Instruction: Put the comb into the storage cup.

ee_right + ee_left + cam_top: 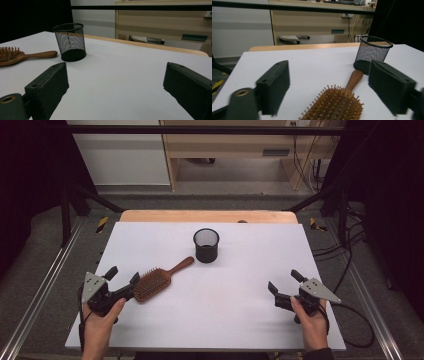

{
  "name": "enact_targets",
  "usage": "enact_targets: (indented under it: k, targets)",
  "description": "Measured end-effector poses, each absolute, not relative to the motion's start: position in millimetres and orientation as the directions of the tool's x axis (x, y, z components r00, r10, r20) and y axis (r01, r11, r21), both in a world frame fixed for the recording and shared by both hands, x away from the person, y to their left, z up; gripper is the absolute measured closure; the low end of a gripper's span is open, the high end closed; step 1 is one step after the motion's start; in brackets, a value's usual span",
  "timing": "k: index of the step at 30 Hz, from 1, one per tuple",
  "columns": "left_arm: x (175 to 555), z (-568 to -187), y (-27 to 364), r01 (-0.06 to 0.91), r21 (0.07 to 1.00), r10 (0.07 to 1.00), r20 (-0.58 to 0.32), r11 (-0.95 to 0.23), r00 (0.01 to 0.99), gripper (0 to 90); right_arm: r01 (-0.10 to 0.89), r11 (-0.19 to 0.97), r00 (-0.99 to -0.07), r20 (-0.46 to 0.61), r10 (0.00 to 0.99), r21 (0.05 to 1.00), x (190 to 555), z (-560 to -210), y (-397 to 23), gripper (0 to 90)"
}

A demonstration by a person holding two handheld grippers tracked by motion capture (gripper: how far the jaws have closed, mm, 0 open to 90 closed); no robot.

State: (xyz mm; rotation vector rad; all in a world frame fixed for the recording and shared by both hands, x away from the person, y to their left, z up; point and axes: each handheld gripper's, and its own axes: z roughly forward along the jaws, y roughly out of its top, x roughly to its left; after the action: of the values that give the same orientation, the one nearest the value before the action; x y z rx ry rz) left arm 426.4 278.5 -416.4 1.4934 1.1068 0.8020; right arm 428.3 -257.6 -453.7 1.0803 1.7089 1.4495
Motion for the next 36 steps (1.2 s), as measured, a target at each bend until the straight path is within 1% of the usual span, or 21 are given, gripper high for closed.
enact_targets:
  k: [5,6,7,8,9,10,15,16,21,22,28,32,36]
  targets:
    - [449.3,-408.5,247.9,0.307,0.951,0.925,-0.079,-0.042,0.372,41.9,0.183,0.048,-0.454,0.042,0.890,0.982,428.3,-453.9,-258.3,6.0]
    - [454.3,-407.7,241.2,0.323,0.944,0.922,-0.070,-0.061,0.381,46.9,0.183,0.047,-0.454,0.042,0.890,0.982,428.3,-454.0,-258.4,6.0]
    - [461.2,-407.1,233.2,0.344,0.936,0.916,-0.068,-0.079,0.396,53.6,0.183,0.046,-0.454,0.042,0.890,0.982,428.3,-454.0,-258.5,6.0]
    - [465.3,-407.1,228.5,0.357,0.930,0.913,-0.071,-0.084,0.401,57.0,0.183,0.045,-0.455,0.044,0.889,0.982,428.3,-454.0,-258.5,6.0]
    - [471.8,-407.2,221.6,0.375,0.922,0.910,-0.072,-0.096,0.409,64.9,0.182,0.041,-0.456,0.047,0.889,0.982,428.4,-454.1,-258.7,6.0]
    - [475.5,-407.3,217.8,0.384,0.918,0.908,-0.074,-0.100,0.413,64.9,0.182,0.041,-0.456,0.047,0.889,0.982,428.4,-454.1,-258.7,6.0]
    - [499.5,-409.8,194.9,0.437,0.888,0.900,-0.069,-0.141,0.430,79.8,0.181,0.034,-0.462,0.054,0.885,0.983,428.0,-453.2,-258.9,6.0]
    - [503.0,-410.7,192.5,0.449,0.881,0.900,-0.069,-0.147,0.431,84.6,0.177,0.033,-0.464,0.054,0.884,0.984,427.8,-453.1,-259.6,6.0]
    - [525.3,-416.9,177.5,0.510,0.841,0.908,-0.057,-0.179,0.414,90.0,0.172,0.024,-0.467,0.060,0.883,0.985,427.8,-452.4,-260.4,6.1]
    - [529.4,-418.1,174.7,0.521,0.835,0.912,-0.061,-0.176,0.406,90.0,0.171,0.023,-0.467,0.060,0.882,0.985,427.8,-452.2,-260.6,6.0]
    - [549.5,-426.6,162.0,0.565,0.796,0.922,-0.022,-0.218,0.386,90.0,0.163,0.021,-0.475,0.060,0.878,0.986,427.1,-450.9,-260.4,6.1]
    - [559.1,-434.0,161.0,0.599,0.770,0.928,-0.021,-0.222,0.371,90.0,0.162,0.018,-0.479,0.063,0.875,0.987,427.0,-450.7,-260.3,6.1]
    - [566.3,-442.7,159.8,0.639,0.728,0.933,0.000,-0.247,0.361,90.0,0.164,0.015,-0.481,0.067,0.874,0.986,427.4,-451.0,-260.5,6.1]
